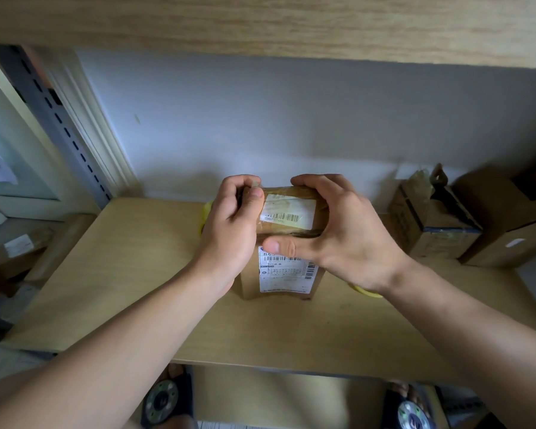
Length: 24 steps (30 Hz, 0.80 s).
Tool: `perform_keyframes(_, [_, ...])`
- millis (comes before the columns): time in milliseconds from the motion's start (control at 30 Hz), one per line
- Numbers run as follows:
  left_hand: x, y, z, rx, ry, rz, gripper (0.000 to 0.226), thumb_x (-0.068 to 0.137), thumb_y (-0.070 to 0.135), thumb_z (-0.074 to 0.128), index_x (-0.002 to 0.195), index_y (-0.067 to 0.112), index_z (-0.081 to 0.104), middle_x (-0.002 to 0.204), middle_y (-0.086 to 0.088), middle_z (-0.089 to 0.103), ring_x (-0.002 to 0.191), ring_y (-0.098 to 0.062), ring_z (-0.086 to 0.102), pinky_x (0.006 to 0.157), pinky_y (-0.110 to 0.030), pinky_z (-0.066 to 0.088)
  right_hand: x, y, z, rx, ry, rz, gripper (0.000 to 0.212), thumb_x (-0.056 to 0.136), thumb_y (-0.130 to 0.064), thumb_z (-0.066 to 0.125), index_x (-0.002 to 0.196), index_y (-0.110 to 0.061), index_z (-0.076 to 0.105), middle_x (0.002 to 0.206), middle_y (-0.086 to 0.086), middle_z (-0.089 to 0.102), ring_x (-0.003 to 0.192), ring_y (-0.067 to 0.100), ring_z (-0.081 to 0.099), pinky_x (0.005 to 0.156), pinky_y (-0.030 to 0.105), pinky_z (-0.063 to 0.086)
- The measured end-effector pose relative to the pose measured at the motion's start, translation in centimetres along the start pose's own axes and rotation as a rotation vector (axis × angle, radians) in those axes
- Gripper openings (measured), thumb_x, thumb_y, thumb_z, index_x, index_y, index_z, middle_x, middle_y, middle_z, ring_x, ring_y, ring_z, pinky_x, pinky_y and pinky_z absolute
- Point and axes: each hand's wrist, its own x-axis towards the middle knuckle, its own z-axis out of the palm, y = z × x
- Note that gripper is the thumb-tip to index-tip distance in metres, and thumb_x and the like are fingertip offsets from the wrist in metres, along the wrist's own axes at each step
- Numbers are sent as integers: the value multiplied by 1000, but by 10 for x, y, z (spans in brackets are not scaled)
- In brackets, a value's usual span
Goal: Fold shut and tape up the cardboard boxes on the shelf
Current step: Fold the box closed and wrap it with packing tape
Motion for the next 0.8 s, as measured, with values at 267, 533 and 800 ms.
perform_keyframes(267, [0,0,-5,68,-57,18,17,105,26,55,120,24,63,117,20,63,106,9,57,92,-11,40,4,4,-10,-161,-108,-114,100,71,-73,69,153,-21,43,138,-4,49,122,14,56,109,36,46])
perform_keyframes(533, [-1,5,-7,113,-98,-9,23,107,28,53,128,29,62,118,22,63,104,15,55,88,-5,39,12,7,-29,-150,-338,-126,86,85,-61,71,154,-26,35,143,-16,43,128,1,47,109,21,41])
perform_keyframes(800, [-3,3,-6,19,-87,-15,36,97,35,53,131,28,63,131,6,65,121,-1,58,100,-18,42,8,-2,8,166,-15,97,70,72,-59,84,130,-32,55,123,-8,54,107,2,59,96,21,50])
